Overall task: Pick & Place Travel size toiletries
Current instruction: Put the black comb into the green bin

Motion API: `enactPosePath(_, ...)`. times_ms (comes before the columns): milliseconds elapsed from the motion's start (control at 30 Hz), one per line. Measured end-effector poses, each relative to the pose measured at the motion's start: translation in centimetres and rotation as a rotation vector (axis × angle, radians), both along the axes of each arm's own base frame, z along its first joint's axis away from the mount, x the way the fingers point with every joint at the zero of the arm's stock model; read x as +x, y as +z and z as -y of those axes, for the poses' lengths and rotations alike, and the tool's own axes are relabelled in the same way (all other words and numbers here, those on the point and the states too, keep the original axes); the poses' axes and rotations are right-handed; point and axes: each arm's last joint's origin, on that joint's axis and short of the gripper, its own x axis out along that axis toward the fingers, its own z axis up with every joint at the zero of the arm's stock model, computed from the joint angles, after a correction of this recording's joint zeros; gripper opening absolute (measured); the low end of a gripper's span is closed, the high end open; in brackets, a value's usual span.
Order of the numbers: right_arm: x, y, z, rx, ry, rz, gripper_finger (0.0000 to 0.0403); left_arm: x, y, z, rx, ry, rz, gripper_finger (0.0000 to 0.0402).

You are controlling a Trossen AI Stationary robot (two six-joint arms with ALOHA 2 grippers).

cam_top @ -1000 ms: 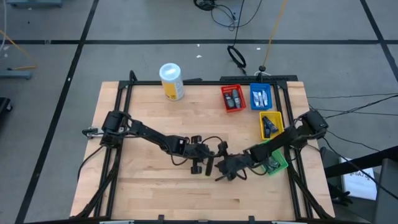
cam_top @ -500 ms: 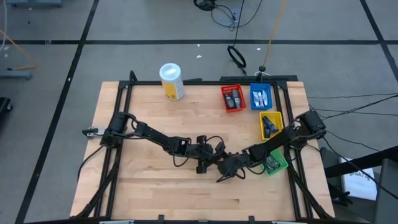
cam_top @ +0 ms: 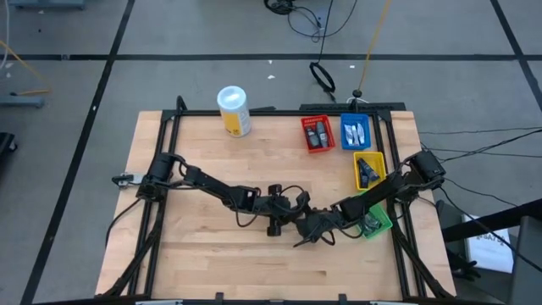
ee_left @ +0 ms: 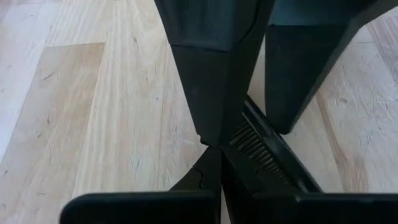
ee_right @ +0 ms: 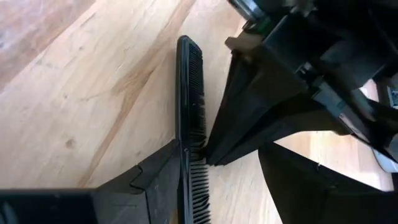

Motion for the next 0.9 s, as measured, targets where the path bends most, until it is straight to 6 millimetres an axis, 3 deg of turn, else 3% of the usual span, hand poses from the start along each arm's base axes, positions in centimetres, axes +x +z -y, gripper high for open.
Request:
enactPosePath(367,0.0,0.1,0.0,0.008,-0.005,0.001,0.0208,0.0,0.0,0.0,0.006,-0.008,0.000,0.0005)
enactPosePath(900,0.0,-0.2,1.1,0.113,-0.045,-0.051,0.0152,0.0,0.0,0.0,0.015,-0.021,0.000,0.0004)
